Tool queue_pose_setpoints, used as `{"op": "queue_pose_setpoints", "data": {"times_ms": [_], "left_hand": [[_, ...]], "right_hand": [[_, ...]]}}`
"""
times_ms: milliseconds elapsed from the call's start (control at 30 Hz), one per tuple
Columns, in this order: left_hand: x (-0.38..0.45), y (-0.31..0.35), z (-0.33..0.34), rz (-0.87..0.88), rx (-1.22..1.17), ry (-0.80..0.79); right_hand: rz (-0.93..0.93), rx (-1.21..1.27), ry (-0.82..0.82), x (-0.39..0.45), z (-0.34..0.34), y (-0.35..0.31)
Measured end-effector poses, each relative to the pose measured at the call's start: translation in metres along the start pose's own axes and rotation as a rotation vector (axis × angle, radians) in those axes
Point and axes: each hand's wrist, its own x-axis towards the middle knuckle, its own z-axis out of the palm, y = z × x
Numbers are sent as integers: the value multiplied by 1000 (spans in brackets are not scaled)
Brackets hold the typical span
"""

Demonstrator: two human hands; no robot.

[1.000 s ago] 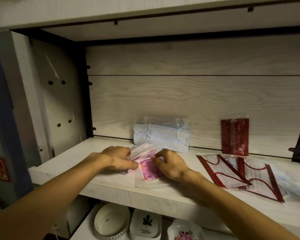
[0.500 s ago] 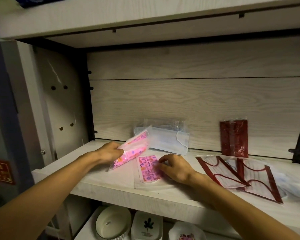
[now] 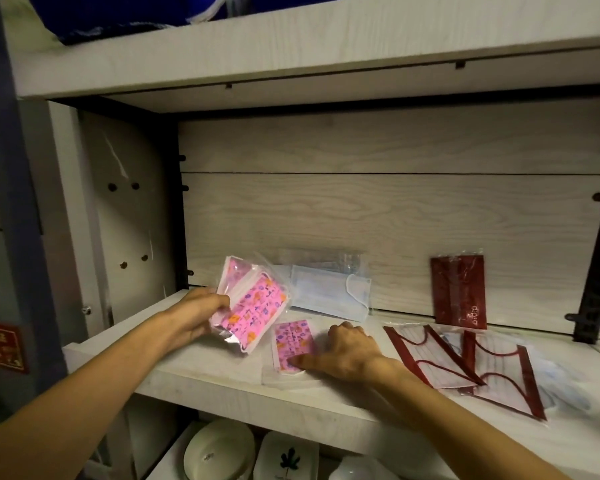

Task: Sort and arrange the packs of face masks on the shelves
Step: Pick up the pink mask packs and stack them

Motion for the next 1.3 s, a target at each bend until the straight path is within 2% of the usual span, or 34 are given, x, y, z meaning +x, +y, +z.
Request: {"op": "queue_pose_setpoints", "data": {"times_ms": [200,333,400,500,667,867,1000,1300], "left_hand": [[-10,-11,-10,-133,18,-5],[-12,-20,-5,-172,-99,-57],[-14,-21,-3,-172,-85,-86],[-16,-20,-2,-150,-9,-52],[-22,-20,-4,-140,-74,-49],[-32,-14,3,-68,-177,-87],[-41,-6,18,5,-189,-57],[-96,11,70,164,-247,97]], "right_hand": [[69,91,-1,5,-15,-4],[94,303,74,6,-9,-1],[91,367,72,5,-7,3],[95,516,81,2,-6,7],[132,859,160,-10,-14,13],[124,1119,224,-31,-27,21],[141,1270,247,-41,-39,38],[36,1335,358,-88,-73,75]]}}
